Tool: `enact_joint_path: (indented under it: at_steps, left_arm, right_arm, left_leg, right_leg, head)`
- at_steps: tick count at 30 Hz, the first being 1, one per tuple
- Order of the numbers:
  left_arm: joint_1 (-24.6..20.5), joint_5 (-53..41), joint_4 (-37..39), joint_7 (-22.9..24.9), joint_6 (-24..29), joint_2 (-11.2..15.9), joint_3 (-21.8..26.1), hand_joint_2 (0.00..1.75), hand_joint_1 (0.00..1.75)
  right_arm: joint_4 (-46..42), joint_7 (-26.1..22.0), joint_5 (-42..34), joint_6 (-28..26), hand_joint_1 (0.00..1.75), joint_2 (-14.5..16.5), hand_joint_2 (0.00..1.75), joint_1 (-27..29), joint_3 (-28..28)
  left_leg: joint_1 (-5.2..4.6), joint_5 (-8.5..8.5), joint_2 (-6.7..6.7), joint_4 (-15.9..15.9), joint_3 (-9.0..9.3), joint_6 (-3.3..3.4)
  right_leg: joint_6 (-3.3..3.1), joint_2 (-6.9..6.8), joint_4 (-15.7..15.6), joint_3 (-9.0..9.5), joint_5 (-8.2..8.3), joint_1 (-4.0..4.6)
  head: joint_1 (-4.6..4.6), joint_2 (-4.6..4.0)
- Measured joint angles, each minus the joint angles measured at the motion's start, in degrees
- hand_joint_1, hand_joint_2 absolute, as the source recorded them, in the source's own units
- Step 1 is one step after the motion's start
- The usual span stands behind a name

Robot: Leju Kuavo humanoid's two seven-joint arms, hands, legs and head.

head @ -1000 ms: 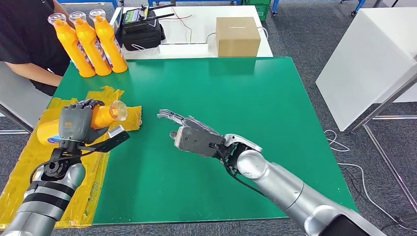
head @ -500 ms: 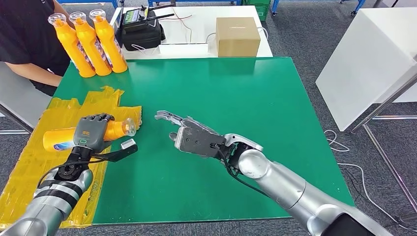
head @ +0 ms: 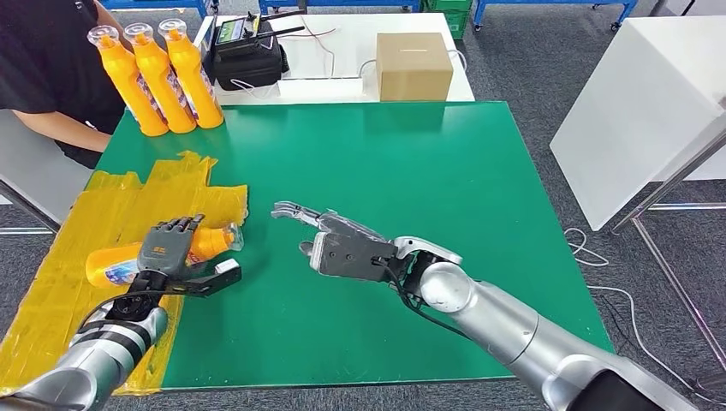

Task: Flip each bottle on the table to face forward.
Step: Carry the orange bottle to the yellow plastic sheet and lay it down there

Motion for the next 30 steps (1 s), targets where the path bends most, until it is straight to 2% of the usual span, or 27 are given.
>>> enact_joint_path:
  at_steps: [7,11,14,16,19,20,22,24,28,30]
  left_arm:
    - [-0.85,-1.4,2.35,0.8,-0.76,0.36,-0.03,0.0,0.0]
    - [-0.58,-2.13,2.81,1.17,2.9,0.54,-0.26,0.0,0.0]
    - [1.31,-1.41,0.29,-0.66,6.33,0.97,0.59,0.0,0.0]
    - [4.2,-0.26,-5.72,-6.23,6.94,0.77,3.84,0.0,0.0]
    - [7.61,2.08,-15.99,-21.09,7.23,-1.59,14.54,0.0,0.0]
    - [8.13,2.47,-18.35,-23.96,7.3,-2.45,18.26,0.0,0.0]
    - [8.95,2.83,-22.04,-25.66,7.34,-3.74,23.97,0.0,0.0]
    - [9.53,2.95,-24.74,-25.56,7.34,-4.54,27.72,0.0,0.0]
    - [10.58,2.97,-28.24,-25.56,7.34,-5.73,32.27,0.0,0.0]
    - [10.85,3.41,-29.36,-27.04,7.34,-6.24,33.76,0.0,0.0]
  right_arm:
    - [0.0,0.0,0.22,0.41,0.0,-0.37,0.0,0.0,0.26]
    - [0.01,0.0,0.23,0.52,0.0,-0.38,0.0,0.0,0.31]
    - [0.04,-0.04,-0.01,0.42,0.0,-0.54,0.0,0.0,0.31]
    - [0.04,-0.27,-0.34,0.15,0.0,-0.87,0.0,0.09,0.31]
    - [0.04,-0.78,-0.66,-0.31,0.0,-1.54,0.0,0.43,0.32]
    - [0.04,-0.9,-0.69,-0.36,0.0,-1.64,0.0,0.51,0.33]
    - [0.04,-1.03,-0.75,-0.4,0.0,-1.79,0.0,0.6,0.33]
    - [0.04,-1.05,-0.8,-0.43,0.0,-2.03,0.0,0.71,0.33]
    - [0.04,-1.07,-0.83,-0.44,0.0,-2.22,0.0,0.81,0.33]
    - [0.04,-1.07,-0.82,-0.5,0.0,-2.29,0.0,0.83,0.33]
  left_leg:
    - [0.01,0.1,-0.01,-0.01,0.16,-0.1]
    - [0.01,0.11,0.01,-0.01,0.15,-0.1]
    - [0.01,0.11,0.03,0.0,0.14,-0.1]
    - [0.01,0.1,0.05,0.03,0.06,-0.1]
    - [0.01,0.12,0.01,0.04,-0.15,-0.07]
    - [0.01,0.11,0.05,0.04,-0.18,-0.08]
    - [0.0,0.05,0.24,0.04,-0.17,-0.11]
    - [0.0,0.03,0.31,0.04,-0.16,-0.13]
    - [0.02,0.03,0.18,0.04,-0.2,-0.14]
    - [0.03,0.03,0.18,0.04,-0.21,-0.14]
  right_leg:
    - [-0.03,0.0,0.04,0.13,0.02,0.01]
    - [-0.03,0.01,0.04,0.12,0.03,0.01]
    - [-0.02,0.02,0.04,0.05,0.03,0.01]
    - [-0.02,0.06,0.03,-0.1,0.02,0.01]
    - [-0.01,0.05,0.04,-0.26,0.03,0.01]
    - [0.0,0.08,0.04,-0.27,0.04,0.0]
    - [-0.01,0.24,0.03,-0.31,0.08,-0.01]
    - [-0.03,0.33,0.02,-0.35,0.1,0.0]
    - [-0.06,0.27,0.02,-0.37,0.09,0.01]
    - [-0.06,0.28,0.03,-0.39,0.08,0.02]
  head:
    - [0.01,0.0]
    - [0.0,0.0]
    - [0.01,0.0]
    - [0.0,0.0]
    - [0.04,0.0]
    - [0.04,0.0]
    - [0.02,0.0]
    - [0.01,0.0]
    - [0.01,0.0]
    - [0.0,0.0]
